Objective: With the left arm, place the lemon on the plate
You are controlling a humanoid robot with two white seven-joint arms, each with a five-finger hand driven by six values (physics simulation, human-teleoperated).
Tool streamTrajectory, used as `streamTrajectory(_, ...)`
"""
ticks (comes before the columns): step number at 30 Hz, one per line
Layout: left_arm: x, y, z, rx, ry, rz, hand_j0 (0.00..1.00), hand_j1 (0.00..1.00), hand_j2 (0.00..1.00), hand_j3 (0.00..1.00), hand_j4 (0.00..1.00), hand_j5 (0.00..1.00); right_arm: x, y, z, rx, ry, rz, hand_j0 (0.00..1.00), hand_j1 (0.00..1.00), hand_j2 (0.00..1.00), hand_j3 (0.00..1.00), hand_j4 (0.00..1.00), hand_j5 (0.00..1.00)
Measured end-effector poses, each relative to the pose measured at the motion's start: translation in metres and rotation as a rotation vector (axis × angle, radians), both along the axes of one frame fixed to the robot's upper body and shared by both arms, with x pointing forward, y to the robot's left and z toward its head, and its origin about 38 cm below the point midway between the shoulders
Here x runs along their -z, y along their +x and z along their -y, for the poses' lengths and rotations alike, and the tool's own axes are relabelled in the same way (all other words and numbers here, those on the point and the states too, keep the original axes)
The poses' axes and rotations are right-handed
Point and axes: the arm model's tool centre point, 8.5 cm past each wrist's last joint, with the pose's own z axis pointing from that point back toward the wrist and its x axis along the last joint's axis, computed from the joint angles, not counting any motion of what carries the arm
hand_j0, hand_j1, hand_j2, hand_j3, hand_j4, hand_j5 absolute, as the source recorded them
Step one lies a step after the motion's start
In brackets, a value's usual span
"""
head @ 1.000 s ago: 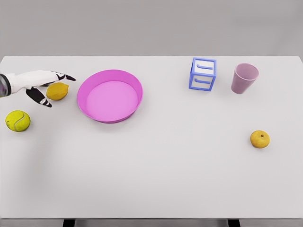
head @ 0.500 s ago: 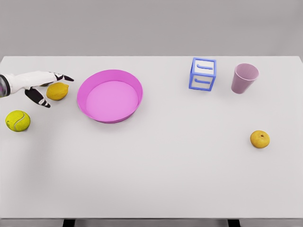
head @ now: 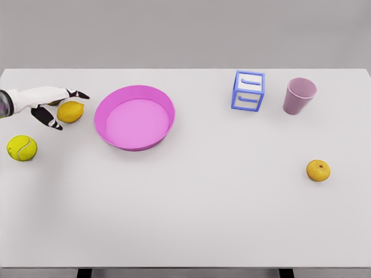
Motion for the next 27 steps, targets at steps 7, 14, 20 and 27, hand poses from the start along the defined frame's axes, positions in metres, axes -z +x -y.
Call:
streamTrajectory(7,0.0024,0.0002,0.0010,-0.002,-0.003,-0.005,0.89,0.89,0.89,0.89,0.89,0.89,0.0000,-0.0001,0.0000,0.000,0.000,0.000,1.00,1.00,1.00,1.00,1.00,1.00)
streamTrajectory(14,0.0025,0.0003,0.0009,-0.003,-0.004,-0.005,0.88,0.88,0.88,0.88,0.88,0.88,0.0000,-0.0001,0.0000,0.000,0.000,0.000,1.00,1.00,1.00,1.00,1.00,1.00)
streamTrajectory(20,0.0028,0.0000,0.0006,-0.004,-0.005,-0.005,0.85,0.85,0.85,0.85,0.85,0.85,0.0000,0.0000,0.0000,0.000,0.000,0.000,1.00,1.00,1.00,1.00,1.00,1.00)
streamTrajectory(27,0.0028,-0.0002,0.0000,-0.006,-0.008,-0.005,0.79,0.79,0.79,0.79,0.79,0.79,0.0000,-0.0001,0.0000,0.000,0.000,0.000,1.00,1.00,1.00,1.00,1.00,1.00)
